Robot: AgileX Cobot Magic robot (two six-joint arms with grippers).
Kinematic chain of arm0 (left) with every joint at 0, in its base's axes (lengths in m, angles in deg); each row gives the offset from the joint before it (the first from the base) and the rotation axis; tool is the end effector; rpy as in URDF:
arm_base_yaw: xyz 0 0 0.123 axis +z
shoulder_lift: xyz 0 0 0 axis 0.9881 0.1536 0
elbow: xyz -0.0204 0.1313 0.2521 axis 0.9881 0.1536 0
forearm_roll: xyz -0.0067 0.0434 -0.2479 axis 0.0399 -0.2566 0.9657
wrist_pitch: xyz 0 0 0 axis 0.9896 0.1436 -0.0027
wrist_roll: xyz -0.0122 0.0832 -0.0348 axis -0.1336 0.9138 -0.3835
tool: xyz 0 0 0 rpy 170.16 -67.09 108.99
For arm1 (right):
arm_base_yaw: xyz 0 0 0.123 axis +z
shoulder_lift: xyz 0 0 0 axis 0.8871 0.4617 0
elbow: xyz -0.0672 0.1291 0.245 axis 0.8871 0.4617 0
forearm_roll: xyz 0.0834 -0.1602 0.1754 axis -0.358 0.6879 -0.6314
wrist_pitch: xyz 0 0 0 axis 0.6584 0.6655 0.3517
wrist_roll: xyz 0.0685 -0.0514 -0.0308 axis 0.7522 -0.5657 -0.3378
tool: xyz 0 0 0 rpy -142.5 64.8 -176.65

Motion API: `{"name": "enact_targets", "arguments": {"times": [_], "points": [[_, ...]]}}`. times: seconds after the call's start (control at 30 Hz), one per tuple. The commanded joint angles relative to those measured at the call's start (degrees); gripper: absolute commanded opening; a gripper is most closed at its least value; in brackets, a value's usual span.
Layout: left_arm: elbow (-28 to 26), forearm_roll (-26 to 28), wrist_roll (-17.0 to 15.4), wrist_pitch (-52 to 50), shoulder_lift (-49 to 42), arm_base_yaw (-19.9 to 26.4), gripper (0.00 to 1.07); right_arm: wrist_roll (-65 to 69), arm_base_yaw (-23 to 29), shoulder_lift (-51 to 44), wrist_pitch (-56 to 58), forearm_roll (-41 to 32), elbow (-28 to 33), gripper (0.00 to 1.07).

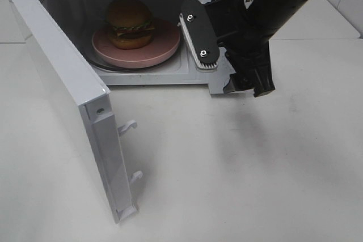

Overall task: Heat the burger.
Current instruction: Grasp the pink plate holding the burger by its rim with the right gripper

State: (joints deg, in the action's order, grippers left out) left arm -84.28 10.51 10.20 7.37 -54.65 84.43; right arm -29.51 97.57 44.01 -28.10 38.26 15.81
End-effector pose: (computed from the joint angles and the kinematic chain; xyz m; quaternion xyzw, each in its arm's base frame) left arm -0.0046 -0.0138 0.2797 0.0222 0.8441 -0.0438 0.5340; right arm 0.2997 0.1978 0.2577 -0.7800 0.5491 -0.1557 0.2567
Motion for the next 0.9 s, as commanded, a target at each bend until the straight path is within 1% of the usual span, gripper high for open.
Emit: {"name": "enact_targets", "arguments": {"times": [0.03, 0.37, 0.57, 0.8, 0.9], "points": [[0.2, 0.2, -0.2, -0.4, -1.3, -0.4, 0.97, 0.5, 0.5, 1.5, -1.5, 0.6, -1.7, 0.87], [0.2, 0.2, -0.2, -0.4, -1.3, -0.4, 0.97, 0.5, 1.8, 6.8, -4.9, 1.7, -6.3, 0.86], [0.2, 0.2, -0.2, -0.3, -1.3, -0.4, 0.97, 0.5, 1.8, 9.2, -9.3, 2.2, -7.2, 0.86], [0.2, 0.2, -0.2, -0.3, -1.3, -0.4, 0.97, 0.9, 1.8, 11.1, -11.5, 3.6, -7.8, 0.86], [0.2, 0.2, -0.2, -0.3, -1.3, -0.4, 0.97, 1.0, 2.2, 12.4, -11.7, 3.6, -8.9, 0.85]]}}
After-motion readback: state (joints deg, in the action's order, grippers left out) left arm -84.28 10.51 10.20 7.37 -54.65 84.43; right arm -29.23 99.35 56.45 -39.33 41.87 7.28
